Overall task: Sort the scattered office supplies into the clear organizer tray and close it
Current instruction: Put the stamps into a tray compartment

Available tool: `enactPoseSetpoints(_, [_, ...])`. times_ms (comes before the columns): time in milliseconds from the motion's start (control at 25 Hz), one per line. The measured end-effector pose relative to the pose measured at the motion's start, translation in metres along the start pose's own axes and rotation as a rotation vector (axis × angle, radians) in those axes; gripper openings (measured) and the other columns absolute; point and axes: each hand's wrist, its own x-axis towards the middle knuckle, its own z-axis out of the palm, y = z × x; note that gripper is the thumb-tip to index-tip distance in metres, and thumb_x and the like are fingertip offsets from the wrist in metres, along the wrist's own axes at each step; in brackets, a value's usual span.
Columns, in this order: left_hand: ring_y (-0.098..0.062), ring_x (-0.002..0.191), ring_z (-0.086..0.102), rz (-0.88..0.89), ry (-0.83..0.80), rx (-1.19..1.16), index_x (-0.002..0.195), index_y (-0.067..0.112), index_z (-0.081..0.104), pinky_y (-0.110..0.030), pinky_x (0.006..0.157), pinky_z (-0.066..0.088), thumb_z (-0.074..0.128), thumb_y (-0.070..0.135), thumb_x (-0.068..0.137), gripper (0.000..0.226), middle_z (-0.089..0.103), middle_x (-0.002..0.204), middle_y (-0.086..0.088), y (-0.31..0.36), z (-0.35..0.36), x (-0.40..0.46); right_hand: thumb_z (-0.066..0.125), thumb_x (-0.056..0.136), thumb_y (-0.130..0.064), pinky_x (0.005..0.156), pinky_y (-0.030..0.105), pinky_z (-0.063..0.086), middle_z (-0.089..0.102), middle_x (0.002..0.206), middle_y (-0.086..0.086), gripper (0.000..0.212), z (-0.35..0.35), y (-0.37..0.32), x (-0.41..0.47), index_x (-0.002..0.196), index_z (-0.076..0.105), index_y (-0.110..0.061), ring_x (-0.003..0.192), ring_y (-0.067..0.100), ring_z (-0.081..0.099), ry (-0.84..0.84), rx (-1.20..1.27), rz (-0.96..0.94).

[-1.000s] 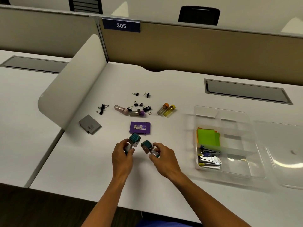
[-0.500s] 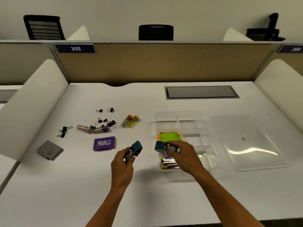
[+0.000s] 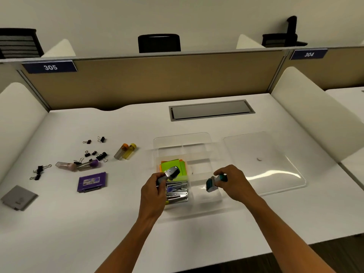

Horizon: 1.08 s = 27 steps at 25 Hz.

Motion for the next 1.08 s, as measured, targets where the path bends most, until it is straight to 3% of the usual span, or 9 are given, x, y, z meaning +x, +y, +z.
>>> enactPoseSetpoints(80, [-0.013, 0.079, 0.065, 0.015, 0.005, -0.022, 0.107, 0.017, 0.063, -0.012, 0.064, 0.050, 0.052, 0.015, 0.098, 0.014, 0.066, 0.099, -0.002, 0.004, 0.007, 0.003, 0.071, 0.084, -0.011, 0.081, 0.020, 0.043, 0.059, 0.115, 0.003, 0.026, 0.004, 0.004, 0.004, 0.109, 0.069, -0.018, 0.096, 0.016, 0.057, -0.052, -0.049, -0.019])
enactPoseSetpoints(200, [-0.022, 0.080, 0.067, -0.013, -0.011, -0.044, 0.109, 0.020, 0.060, -0.036, 0.069, 0.059, 0.049, 0.018, 0.099, 0.014, 0.066, 0.100, -0.001, 0.013, 0.017, 0.007, 0.074, 0.082, -0.015, 0.083, 0.020, 0.045, 0.065, 0.114, 0.002, 0.027, 0.015, 0.010, 0.009, 0.108, 0.071, -0.017, 0.095, 0.014, 0.059, -0.116, -0.089, -0.061])
enactPoseSetpoints(240, [-0.021, 0.077, 0.067, -0.012, -0.016, -0.032, 0.109, 0.024, 0.057, -0.038, 0.066, 0.059, 0.048, 0.018, 0.099, 0.014, 0.066, 0.098, 0.000, 0.015, 0.019, 0.008, 0.075, 0.081, -0.019, 0.086, 0.023, 0.046, 0.067, 0.115, 0.001, 0.027, 0.017, 0.012, 0.010, 0.108, 0.072, -0.019, 0.098, 0.015, 0.060, -0.121, -0.116, -0.079])
enactPoseSetpoints(360, [-0.017, 0.073, 0.065, 0.003, -0.031, 0.023, 0.104, 0.024, 0.054, -0.028, 0.060, 0.058, 0.049, 0.019, 0.099, 0.008, 0.068, 0.096, -0.001, 0.024, 0.026, 0.014, 0.075, 0.082, -0.032, 0.089, 0.032, 0.045, 0.069, 0.113, -0.001, 0.030, 0.022, 0.017, 0.017, 0.111, 0.072, -0.026, 0.106, 0.019, 0.057, -0.088, -0.254, -0.157])
enactPoseSetpoints(600, [-0.010, 0.081, 0.063, 0.003, -0.098, 0.084, 0.098, 0.022, 0.066, -0.010, 0.059, 0.048, 0.059, 0.025, 0.095, 0.009, 0.068, 0.096, 0.005, 0.031, 0.041, 0.028, 0.068, 0.086, -0.037, 0.079, 0.031, 0.028, 0.066, 0.103, -0.002, 0.031, 0.027, 0.030, 0.027, 0.116, 0.067, -0.034, 0.106, 0.019, 0.046, -0.086, -0.545, -0.283])
enactPoseSetpoints(760, [-0.006, 0.088, 0.061, 0.006, -0.143, 0.111, 0.096, 0.024, 0.068, -0.011, 0.067, 0.051, 0.065, 0.018, 0.090, 0.009, 0.064, 0.095, 0.010, 0.033, 0.049, 0.035, 0.067, 0.085, -0.039, 0.076, 0.033, 0.027, 0.068, 0.087, -0.006, 0.021, 0.030, 0.033, 0.031, 0.105, 0.070, -0.032, 0.104, 0.022, 0.043, -0.083, -0.776, -0.367])
enactPoseSetpoints(920, [-0.006, 0.083, 0.060, 0.013, -0.217, 0.141, 0.100, 0.024, 0.065, -0.005, 0.064, 0.048, 0.070, 0.014, 0.084, 0.019, 0.063, 0.092, 0.009, 0.036, 0.055, 0.041, 0.066, 0.088, -0.035, 0.084, 0.036, 0.030, 0.070, 0.107, -0.004, 0.036, 0.026, 0.032, 0.038, 0.124, 0.061, -0.033, 0.111, 0.026, 0.043, -0.084, -0.767, -0.394])
enactPoseSetpoints(1000, [-0.007, 0.079, 0.060, -0.022, -0.263, 0.152, 0.106, 0.024, 0.059, -0.007, 0.059, 0.047, 0.072, 0.016, 0.083, 0.028, 0.062, 0.092, 0.005, 0.040, 0.060, 0.046, 0.066, 0.088, -0.035, 0.086, 0.037, 0.031, 0.069, 0.113, -0.005, 0.041, 0.020, 0.032, 0.042, 0.129, 0.058, -0.034, 0.112, 0.026, 0.044, -0.079, -0.758, -0.382])
enactPoseSetpoints(1080, [-0.009, 0.079, 0.060, -0.049, -0.297, 0.135, 0.107, 0.022, 0.058, -0.012, 0.065, 0.048, 0.075, 0.016, 0.081, 0.032, 0.063, 0.093, 0.003, 0.044, 0.065, 0.049, 0.067, 0.088, -0.036, 0.086, 0.036, 0.031, 0.070, 0.112, -0.007, 0.040, 0.017, 0.034, 0.044, 0.127, 0.059, -0.034, 0.111, 0.025, 0.044, -0.081, -0.773, -0.366])
